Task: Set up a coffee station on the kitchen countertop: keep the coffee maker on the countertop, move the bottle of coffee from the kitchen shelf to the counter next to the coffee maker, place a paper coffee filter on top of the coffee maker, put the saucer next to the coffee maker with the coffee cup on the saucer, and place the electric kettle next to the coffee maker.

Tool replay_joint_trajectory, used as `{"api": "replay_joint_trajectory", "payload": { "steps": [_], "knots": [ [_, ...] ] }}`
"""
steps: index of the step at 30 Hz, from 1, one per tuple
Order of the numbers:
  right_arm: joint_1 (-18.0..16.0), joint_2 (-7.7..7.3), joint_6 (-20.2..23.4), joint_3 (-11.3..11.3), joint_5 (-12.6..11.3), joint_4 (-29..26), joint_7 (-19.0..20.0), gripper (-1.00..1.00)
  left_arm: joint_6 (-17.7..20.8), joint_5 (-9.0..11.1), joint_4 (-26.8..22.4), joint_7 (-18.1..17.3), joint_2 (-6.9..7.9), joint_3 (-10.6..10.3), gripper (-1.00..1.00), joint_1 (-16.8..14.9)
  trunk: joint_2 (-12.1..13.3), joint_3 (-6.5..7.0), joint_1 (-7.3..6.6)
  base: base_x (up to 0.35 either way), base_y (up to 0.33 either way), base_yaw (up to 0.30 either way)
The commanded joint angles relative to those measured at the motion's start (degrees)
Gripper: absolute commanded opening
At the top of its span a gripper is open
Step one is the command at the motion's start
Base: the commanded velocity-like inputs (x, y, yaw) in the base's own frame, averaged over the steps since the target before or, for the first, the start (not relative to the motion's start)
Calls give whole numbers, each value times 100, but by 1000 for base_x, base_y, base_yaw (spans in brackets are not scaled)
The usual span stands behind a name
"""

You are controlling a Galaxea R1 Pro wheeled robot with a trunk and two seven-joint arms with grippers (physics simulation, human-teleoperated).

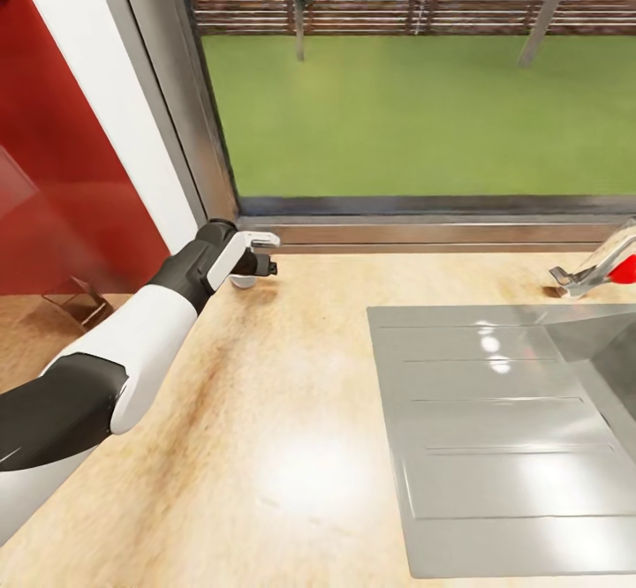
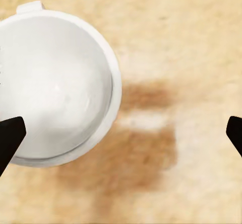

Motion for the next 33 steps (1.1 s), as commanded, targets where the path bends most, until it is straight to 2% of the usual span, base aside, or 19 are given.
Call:
{"api": "replay_joint_trajectory", "payload": {
  "steps": [1,8,28,33],
  "knots": [
    [-3,1,-25,-24,-29,5,0,100,14,59,-5,52,3,-26,100,-5,-10,-17,2,0,0,69],
    [-3,1,-25,-22,-29,5,-5,100,10,50,-8,52,1,-29,100,-4,-10,-65,2,0,0,60],
    [-3,-6,-25,-21,-29,11,-15,100,-104,46,-51,52,1,-34,100,-3,-10,-71,2,0,0,3],
    [-3,-8,-25,-21,-29,13,-15,100,-576,54,-33,52,1,-57,100,-3,-10,-77,2,0,0,0]
  ]
}}
